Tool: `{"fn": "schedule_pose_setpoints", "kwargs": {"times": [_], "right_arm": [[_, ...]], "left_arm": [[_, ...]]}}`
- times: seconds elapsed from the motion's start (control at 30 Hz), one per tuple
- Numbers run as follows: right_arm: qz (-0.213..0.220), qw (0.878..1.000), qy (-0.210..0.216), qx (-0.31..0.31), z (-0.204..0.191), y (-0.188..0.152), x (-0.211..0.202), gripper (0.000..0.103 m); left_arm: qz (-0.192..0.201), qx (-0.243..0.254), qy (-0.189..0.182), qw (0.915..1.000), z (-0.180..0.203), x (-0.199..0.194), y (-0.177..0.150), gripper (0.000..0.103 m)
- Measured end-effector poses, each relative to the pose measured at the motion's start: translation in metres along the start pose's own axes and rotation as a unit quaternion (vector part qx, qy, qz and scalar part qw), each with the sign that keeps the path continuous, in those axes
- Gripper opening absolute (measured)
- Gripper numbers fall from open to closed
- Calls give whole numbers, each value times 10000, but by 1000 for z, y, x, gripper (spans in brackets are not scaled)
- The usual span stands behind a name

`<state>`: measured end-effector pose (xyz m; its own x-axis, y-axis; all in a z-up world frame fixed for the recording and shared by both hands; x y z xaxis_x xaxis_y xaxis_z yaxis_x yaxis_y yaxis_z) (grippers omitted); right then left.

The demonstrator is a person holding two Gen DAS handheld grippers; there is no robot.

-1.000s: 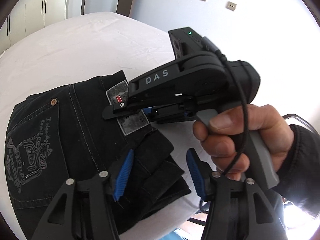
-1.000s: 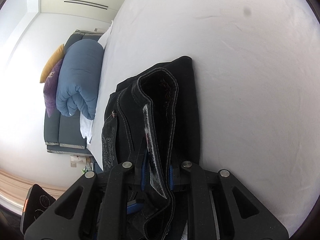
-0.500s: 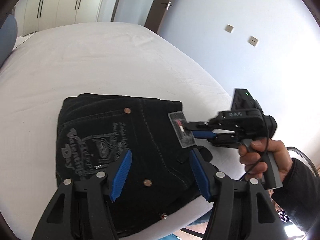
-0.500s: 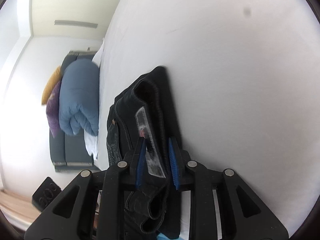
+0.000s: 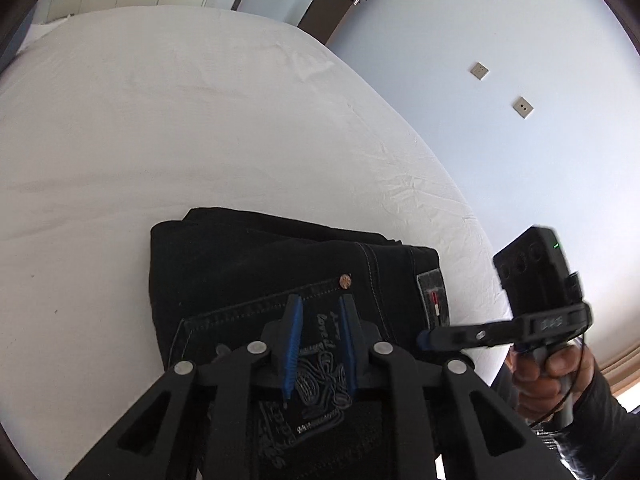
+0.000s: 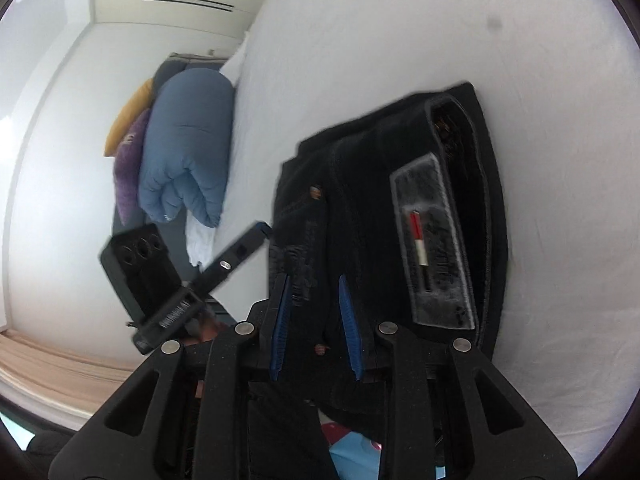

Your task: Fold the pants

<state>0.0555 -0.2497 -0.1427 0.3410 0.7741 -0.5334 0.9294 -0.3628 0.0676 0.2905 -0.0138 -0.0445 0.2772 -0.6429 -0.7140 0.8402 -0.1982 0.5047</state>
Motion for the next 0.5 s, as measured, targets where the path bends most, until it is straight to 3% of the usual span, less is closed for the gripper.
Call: {"fn": "schedule_pose_setpoints", "kwargs": {"times": [0.07,0.1,0.2,0.3,0.5], "right_arm": [[-36,9987,-404,315,29,3,10,12],[-41,9983,-386,435,40,3,12,0],[24,9968,46,799,60,3,8,0],[40,9982,-32,599,59,1,5,0],[68,9979,28,638,57,3,12,0]], "left_arm": [[-237,-229,-160,9993,-15,16,8,9],[-359,-357,-225,9985,-23,26,9,7],[-571,-733,-535,9942,-46,41,-2,2],[-459,-1054,-849,9897,-60,34,-19,2],[-315,-1076,-833,9902,-62,14,-47,2]]}}
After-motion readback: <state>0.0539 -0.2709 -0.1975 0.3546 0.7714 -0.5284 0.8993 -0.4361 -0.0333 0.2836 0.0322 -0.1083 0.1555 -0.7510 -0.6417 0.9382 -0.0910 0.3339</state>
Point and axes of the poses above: each gripper's, at about its wrist camera, not at the fingertips, and x roughly the way its jaws point, z to its right, y to its top, the point moved 3 cm from there along x, roughly the way its jaws point, and after that the axes turned 1 degree about y, right-handed, at the moved point
